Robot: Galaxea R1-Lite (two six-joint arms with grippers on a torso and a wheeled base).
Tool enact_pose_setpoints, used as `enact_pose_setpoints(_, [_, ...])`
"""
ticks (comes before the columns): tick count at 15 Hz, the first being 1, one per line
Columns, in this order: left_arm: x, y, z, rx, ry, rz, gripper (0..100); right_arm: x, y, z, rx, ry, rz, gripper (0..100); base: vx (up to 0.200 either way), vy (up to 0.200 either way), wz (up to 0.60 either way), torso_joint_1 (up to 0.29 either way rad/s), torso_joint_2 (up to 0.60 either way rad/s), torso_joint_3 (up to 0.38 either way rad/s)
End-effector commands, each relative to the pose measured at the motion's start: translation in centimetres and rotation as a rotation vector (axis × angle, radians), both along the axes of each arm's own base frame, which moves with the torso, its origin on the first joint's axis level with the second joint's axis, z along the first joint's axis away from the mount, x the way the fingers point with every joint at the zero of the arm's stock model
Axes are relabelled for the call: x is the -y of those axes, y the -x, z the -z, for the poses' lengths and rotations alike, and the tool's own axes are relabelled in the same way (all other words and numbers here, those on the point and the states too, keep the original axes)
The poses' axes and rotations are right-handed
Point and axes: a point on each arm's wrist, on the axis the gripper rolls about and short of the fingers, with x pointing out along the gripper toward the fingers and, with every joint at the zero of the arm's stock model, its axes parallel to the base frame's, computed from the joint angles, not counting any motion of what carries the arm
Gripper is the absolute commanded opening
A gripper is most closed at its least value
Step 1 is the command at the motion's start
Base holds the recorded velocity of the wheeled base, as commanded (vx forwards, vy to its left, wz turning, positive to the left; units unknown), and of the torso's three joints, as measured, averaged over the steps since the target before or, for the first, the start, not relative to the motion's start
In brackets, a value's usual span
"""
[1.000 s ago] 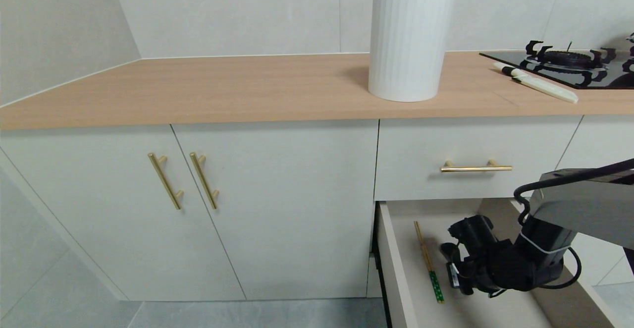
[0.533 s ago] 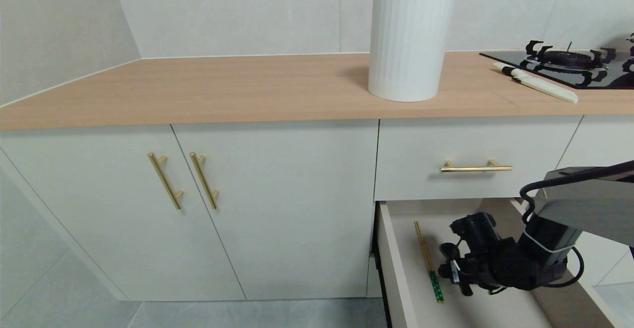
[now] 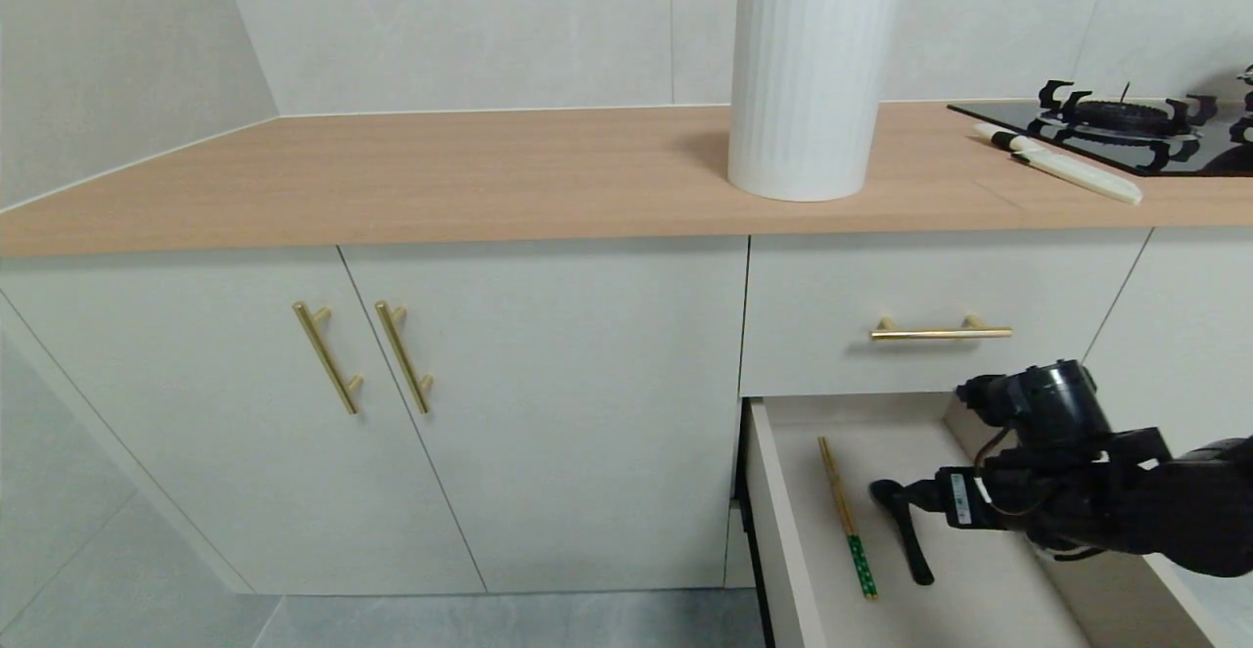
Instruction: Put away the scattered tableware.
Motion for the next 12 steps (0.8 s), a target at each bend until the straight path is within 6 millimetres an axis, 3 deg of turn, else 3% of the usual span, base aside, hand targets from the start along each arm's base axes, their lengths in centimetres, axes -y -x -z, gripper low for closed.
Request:
enact_pose_setpoints(1, [0.0, 0.0, 0.0, 0.001, 0.0, -0.001, 100, 1.1, 5.5, -6.1, 0.084, -0.029, -0.022, 100, 0.0, 0.0, 0.0, 0.0, 0.0, 0.0])
enact_pose_setpoints(4, [0.0, 0.0, 0.0, 0.0, 0.0, -0.001, 100, 1.2, 8.8, -7.3, 0.026, -0.029, -0.085, 100, 0.0, 0.0, 0.0, 0.0, 0.0, 0.0])
enact_pose_setpoints(12, [0.0, 0.0, 0.0, 0.001, -0.003, -0.001, 100, 1.2, 9.5, -6.8, -0.041, -0.047, -0.109, 100, 0.0, 0.0, 0.0, 0.0, 0.0, 0.0])
